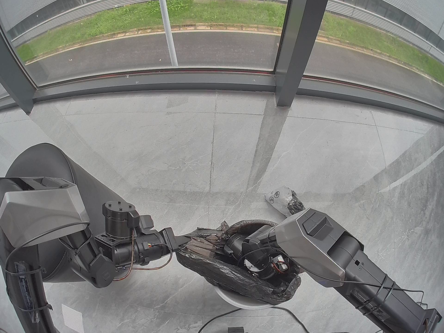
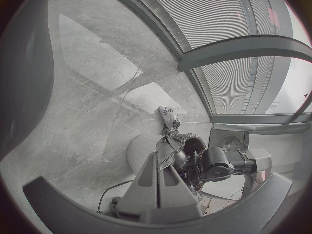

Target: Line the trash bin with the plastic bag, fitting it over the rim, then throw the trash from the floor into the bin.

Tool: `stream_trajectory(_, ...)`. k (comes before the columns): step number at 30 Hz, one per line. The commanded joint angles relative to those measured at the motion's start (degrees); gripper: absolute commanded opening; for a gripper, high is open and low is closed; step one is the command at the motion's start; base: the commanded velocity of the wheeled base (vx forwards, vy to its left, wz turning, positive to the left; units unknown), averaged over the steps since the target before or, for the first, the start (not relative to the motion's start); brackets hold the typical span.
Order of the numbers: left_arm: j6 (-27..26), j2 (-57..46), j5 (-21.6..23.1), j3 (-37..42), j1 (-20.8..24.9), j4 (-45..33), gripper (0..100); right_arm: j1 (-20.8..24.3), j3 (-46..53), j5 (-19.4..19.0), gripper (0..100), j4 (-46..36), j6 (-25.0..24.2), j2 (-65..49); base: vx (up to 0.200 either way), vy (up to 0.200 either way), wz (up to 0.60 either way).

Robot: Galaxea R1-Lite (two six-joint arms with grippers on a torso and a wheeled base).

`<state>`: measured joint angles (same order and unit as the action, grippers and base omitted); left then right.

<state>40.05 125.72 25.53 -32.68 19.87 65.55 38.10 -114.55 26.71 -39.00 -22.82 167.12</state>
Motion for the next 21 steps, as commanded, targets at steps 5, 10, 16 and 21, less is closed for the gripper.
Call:
stream_trajectory(5, -0.1, -0.8, -0.4, 0.4, 2.4, -0.2, 0, 0.0, 0.0, 0.0, 100, 0.0, -0.1, 0.2, 0.000, 0.000, 0.00)
stream_trajectory(10, -0.2, -1.3, -0.4, 0.4, 2.7, -0.8, 0, 0.0, 0.0, 0.0, 100, 0.0, -0.1, 0.2, 0.000, 0.000, 0.00)
stream_trajectory(16, -1.8, -1.4, -0.6, 1.4, 3.9, -0.9, 100, 0.0, 0.0, 0.0, 100, 0.0, -0.3, 0.2, 0.000, 0.000, 0.00)
stream_trajectory(21, -2.9, -3.2, -0.9, 3.7, 6.1, 0.1, 100, -0.1, 0.0, 0.1, 100, -0.6, -1.2, -0.1, 0.000, 0.000, 0.00)
